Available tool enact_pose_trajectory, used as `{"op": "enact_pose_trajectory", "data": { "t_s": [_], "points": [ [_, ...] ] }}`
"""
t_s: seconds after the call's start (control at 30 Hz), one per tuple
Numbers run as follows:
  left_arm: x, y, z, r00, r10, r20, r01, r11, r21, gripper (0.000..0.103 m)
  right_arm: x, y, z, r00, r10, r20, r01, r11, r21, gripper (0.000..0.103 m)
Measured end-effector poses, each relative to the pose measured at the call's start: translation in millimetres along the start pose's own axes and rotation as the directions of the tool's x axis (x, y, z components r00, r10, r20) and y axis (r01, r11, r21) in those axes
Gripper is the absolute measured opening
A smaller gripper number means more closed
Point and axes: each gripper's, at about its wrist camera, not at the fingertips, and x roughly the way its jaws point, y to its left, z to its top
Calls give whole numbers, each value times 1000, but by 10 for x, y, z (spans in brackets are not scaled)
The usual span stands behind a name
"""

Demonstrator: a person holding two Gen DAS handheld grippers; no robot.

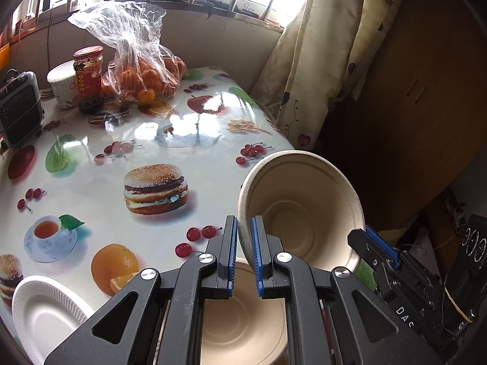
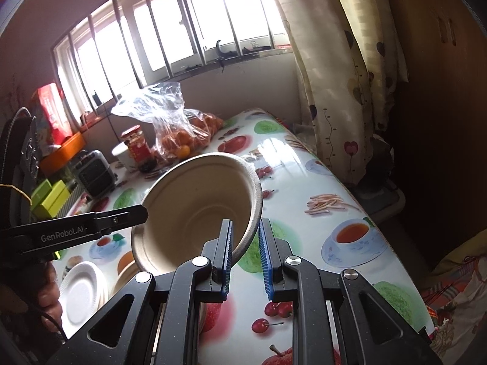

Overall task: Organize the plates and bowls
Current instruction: 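Carry the gripped kraft bowl with both tools onto the bowl stack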

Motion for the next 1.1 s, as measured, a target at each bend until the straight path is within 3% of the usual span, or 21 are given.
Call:
{"op": "enact_pose_trajectory", "data": {
  "t_s": [1.1],
  "points": [
    [-471, 359, -511, 999, 27, 21, -25, 998, -57, 10, -199, 453, -419, 997, 58, -41, -60, 997, -44, 17]
  ]
}}
